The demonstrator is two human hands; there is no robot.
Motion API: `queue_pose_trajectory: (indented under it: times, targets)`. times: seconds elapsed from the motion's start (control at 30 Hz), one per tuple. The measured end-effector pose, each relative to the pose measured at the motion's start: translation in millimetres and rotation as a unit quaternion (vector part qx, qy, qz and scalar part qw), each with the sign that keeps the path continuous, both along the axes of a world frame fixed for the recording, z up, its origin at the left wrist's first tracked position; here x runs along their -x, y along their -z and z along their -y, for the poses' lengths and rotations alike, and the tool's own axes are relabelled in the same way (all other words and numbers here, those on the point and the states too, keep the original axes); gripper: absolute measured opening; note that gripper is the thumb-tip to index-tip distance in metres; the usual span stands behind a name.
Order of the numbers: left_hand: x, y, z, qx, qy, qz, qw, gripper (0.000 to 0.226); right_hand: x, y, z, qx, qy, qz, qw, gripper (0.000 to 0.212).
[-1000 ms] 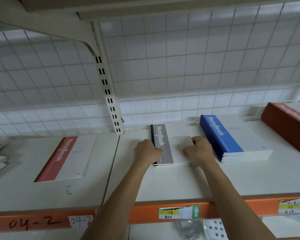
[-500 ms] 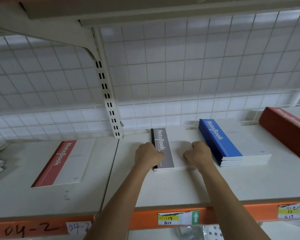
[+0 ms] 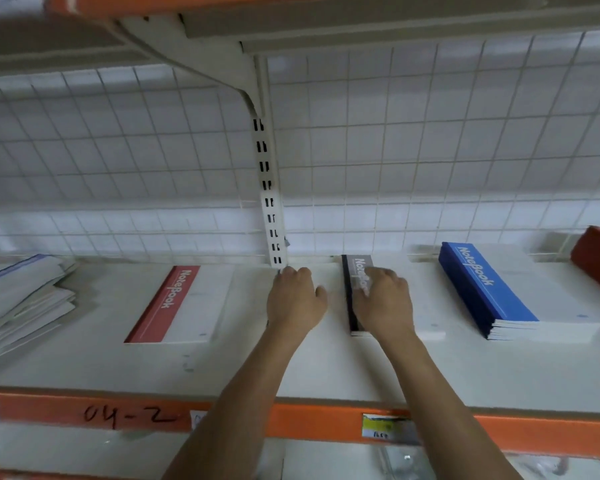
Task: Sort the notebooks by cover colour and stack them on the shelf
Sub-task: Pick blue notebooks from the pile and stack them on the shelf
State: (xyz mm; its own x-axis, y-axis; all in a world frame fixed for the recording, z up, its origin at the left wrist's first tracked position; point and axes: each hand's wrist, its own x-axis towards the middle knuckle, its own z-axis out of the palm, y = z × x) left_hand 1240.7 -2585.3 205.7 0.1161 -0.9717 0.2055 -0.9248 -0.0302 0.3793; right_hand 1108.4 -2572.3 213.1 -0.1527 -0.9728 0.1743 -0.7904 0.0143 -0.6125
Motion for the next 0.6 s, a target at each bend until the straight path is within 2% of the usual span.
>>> queue_pose_trajectory:
  times: [0.1,0.27,0.43,0.6]
  targets:
    - [-40.8,-0.3,-13.9,0.04,-0.018,0.048,0.998,0.039,-52.4,8.2,-5.5,0.008,-0.074,0.011,0.997,0.042]
    - [-132.2,4.2,-34.1,0.024,-0.071,0.085,0.994,0.04,-142.3,16.4,-19.8,-0.011,-0.151,0.005,0.988,0.043]
    - [-232.3,8.1,-47.8,0.004,-0.106,0.12,0.987,0.039,-230.6,16.5,-27.3,-0.009,-0.173,-0.002,0.985,0.041]
    - [-326.2,5.4,-48.1,-0.005,-0.149,0.122,0.981,0.04,-304.3,17.1,-30.6,-0.002,-0.162,0.005,0.987,0.03]
